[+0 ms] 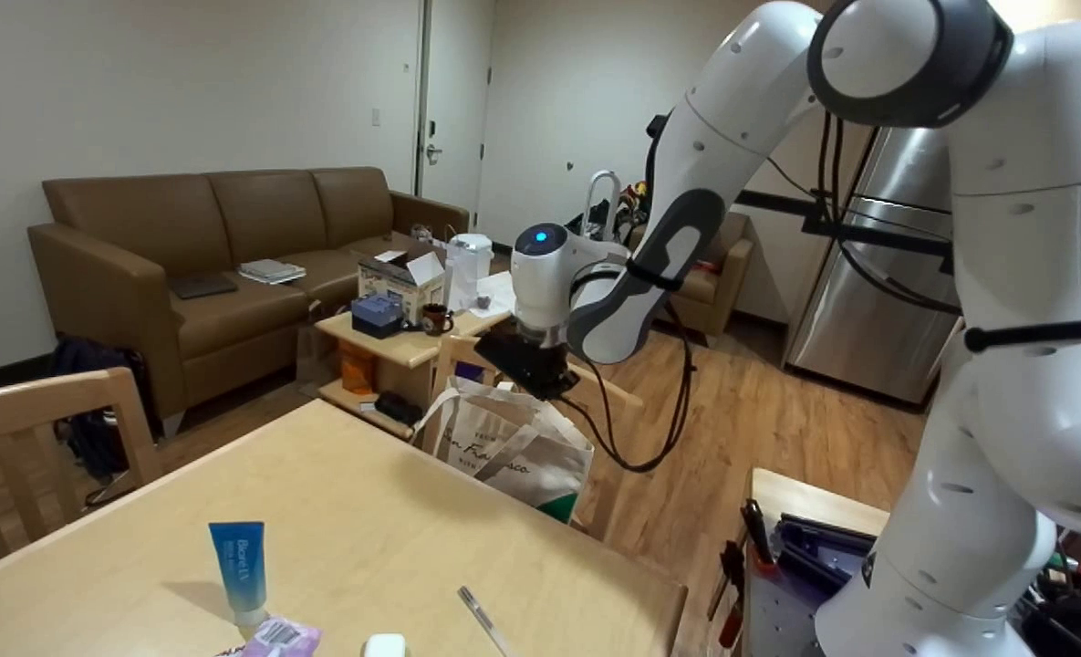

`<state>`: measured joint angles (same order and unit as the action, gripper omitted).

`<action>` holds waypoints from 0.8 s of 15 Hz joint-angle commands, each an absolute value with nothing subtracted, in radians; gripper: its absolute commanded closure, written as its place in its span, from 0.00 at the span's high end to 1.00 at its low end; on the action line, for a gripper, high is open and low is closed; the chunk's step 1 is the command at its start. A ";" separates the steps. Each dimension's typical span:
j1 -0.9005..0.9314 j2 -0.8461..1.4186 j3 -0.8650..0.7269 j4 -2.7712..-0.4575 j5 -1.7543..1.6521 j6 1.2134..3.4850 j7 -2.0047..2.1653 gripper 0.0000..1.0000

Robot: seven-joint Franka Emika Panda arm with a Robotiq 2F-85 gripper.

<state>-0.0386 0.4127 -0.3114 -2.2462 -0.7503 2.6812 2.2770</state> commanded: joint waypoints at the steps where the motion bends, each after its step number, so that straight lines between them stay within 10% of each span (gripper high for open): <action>1: -0.061 0.477 -0.336 -2.217 -0.670 2.706 2.310 0.05; 5: -0.036 0.510 -0.387 -2.186 -0.605 2.705 2.325 0.05; 6: -0.030 0.490 -0.392 -2.209 -0.614 2.686 2.278 0.18; 12: -0.034 0.521 -0.390 -2.173 -0.607 2.685 2.243 0.05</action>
<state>-0.0402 0.4991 -0.3840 -2.1921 -0.6273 2.6808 2.2919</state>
